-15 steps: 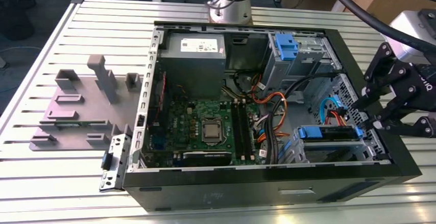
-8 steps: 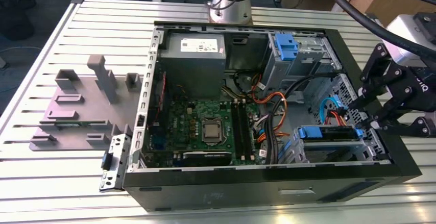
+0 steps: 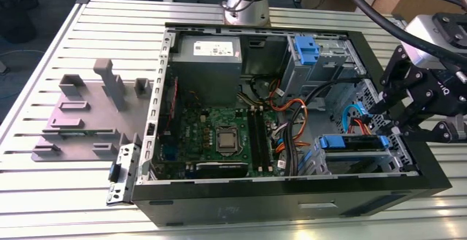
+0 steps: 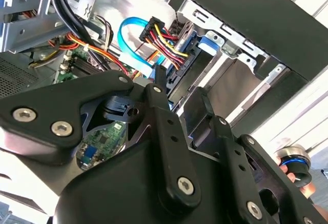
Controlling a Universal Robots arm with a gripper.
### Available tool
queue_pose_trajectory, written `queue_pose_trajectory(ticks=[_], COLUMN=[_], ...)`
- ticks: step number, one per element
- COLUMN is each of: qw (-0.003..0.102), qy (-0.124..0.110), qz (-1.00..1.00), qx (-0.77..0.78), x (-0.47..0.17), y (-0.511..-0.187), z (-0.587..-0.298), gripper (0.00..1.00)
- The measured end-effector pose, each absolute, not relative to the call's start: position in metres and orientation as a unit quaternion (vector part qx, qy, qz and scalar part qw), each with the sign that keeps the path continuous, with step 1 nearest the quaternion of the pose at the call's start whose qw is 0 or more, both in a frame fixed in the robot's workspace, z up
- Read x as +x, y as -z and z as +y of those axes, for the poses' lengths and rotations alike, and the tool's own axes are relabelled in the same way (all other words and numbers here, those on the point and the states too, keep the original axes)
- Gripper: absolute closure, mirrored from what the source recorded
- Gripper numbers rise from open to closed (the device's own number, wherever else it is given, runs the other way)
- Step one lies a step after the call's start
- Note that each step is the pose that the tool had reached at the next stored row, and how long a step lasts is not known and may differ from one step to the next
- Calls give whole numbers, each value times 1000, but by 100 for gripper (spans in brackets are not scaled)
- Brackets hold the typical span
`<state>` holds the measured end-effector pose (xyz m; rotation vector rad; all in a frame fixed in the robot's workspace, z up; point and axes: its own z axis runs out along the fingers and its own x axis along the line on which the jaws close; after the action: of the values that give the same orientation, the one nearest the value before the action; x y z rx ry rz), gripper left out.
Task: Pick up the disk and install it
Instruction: 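Insert the second disk wire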
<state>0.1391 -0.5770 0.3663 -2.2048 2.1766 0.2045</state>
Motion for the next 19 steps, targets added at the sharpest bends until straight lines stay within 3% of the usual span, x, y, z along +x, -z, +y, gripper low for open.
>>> queue_pose_trajectory(ticks=[19], qw=[17], qy=[-64], qz=[701], qx=[-710], x=[137], y=[-349], z=[-577], gripper=[59])
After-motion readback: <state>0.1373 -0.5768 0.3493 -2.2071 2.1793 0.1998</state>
